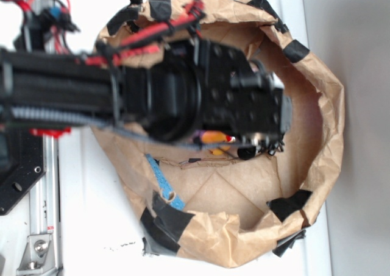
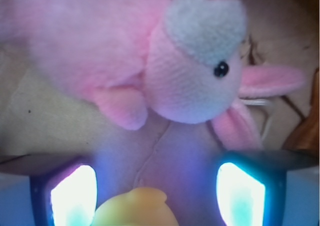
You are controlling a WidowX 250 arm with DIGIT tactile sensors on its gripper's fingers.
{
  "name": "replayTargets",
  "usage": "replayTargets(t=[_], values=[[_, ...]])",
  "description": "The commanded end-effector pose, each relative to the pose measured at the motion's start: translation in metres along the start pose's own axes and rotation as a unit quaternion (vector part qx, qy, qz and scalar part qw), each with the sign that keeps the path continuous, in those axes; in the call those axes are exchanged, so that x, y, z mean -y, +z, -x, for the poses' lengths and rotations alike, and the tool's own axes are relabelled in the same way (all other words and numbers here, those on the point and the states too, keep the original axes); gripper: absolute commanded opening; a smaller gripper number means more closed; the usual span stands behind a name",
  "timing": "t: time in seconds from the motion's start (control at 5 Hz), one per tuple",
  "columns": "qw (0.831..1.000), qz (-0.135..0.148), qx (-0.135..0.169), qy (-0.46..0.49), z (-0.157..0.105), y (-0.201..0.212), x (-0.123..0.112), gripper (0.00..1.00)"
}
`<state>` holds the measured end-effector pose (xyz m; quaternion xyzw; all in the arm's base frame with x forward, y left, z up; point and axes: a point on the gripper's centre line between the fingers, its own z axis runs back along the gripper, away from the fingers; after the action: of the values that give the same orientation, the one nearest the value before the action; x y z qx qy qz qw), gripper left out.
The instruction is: Grab the yellow duck.
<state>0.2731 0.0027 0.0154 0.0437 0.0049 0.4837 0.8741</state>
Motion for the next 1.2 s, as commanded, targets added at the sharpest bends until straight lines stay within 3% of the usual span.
replayTargets(t=[0.0,0.2,0.4,0.6,0.8,1.0], values=[[0.999,0.032,-0.009,0.018,0.009,-0.022,-0.007,0.0],[0.999,0.03,-0.022,0.026,0.01,-0.028,-0.004,0.0],[0.999,0.036,-0.026,0.029,0.011,-0.028,0.0,1.0],[0.999,0.04,-0.018,0.032,0.013,-0.02,0.001,1.0],[0.997,0.063,-0.013,0.047,0.014,-0.017,0.001,1.0],[0.996,0.074,-0.03,0.039,0.021,-0.013,0.002,1.0]])
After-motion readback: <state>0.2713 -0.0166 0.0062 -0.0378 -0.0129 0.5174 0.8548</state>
